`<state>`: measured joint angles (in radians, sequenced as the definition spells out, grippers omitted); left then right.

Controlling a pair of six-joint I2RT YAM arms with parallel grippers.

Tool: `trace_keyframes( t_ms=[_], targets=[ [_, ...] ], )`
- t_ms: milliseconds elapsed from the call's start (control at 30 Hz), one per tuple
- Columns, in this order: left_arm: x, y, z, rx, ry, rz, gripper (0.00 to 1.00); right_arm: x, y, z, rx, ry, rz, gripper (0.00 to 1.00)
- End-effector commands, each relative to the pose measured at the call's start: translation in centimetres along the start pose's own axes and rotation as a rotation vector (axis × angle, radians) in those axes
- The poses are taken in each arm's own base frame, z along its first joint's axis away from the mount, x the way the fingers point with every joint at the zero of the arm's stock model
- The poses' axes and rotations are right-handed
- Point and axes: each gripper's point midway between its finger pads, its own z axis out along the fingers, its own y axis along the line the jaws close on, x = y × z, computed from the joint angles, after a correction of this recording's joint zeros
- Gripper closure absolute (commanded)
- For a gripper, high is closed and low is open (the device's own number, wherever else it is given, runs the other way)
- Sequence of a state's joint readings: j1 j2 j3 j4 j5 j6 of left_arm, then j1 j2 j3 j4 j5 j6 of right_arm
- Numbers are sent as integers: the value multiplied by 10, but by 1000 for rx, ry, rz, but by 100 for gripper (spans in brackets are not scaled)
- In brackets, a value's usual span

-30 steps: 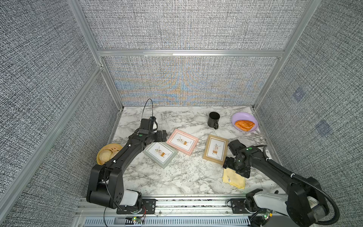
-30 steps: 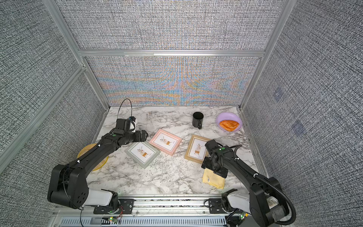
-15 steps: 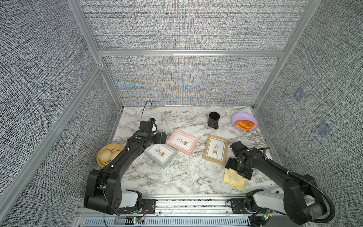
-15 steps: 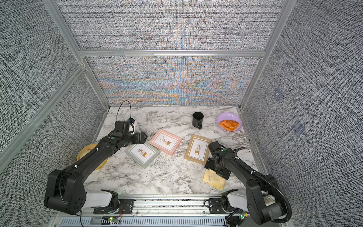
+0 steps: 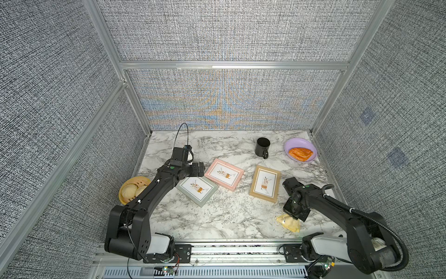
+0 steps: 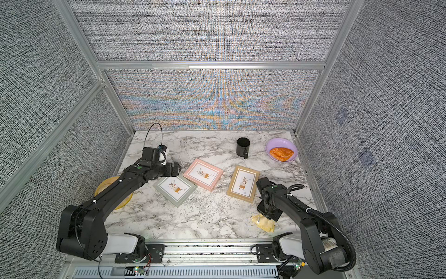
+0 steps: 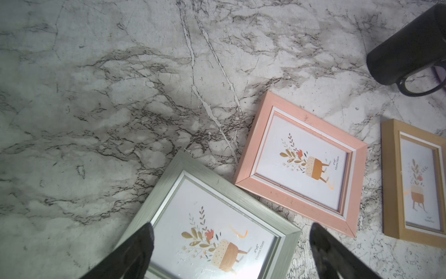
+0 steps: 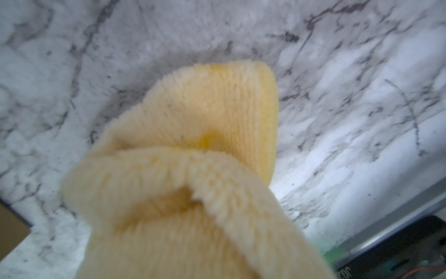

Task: Wipe the picture frame with a cloth
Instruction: Pick up the cleaning item at the center of the board, then move the picture frame to the center of the board.

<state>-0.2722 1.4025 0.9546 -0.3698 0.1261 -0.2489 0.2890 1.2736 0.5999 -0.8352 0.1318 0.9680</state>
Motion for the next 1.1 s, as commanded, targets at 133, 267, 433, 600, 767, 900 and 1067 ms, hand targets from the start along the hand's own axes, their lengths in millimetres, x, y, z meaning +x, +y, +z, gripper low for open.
trace_keyframes(
  t_ms=[133,267,433,600,767,900,1067],
  targets=[
    [11,8,6,-92,100,-9,0,-8,13,-43,-98,-28,-77,100],
    [13,-4,6,-77,120,10,0,-7,12,-71,-126,-33,-122,100],
    [32,-1,1,-114,191,-67,6,-5,42,-99,-263,-25,-221,100],
    [62,24,-23,-274,283,-202,23,-5,90,-135,-369,-65,-360,100],
    [93,31,-30,-324,353,-305,30,0,128,-154,-447,-73,-465,100],
    [112,33,-22,-331,389,-370,30,4,147,-159,-485,-66,-517,100],
    [117,31,2,-295,372,-410,30,4,161,-166,-510,-73,-561,100]
  ],
)
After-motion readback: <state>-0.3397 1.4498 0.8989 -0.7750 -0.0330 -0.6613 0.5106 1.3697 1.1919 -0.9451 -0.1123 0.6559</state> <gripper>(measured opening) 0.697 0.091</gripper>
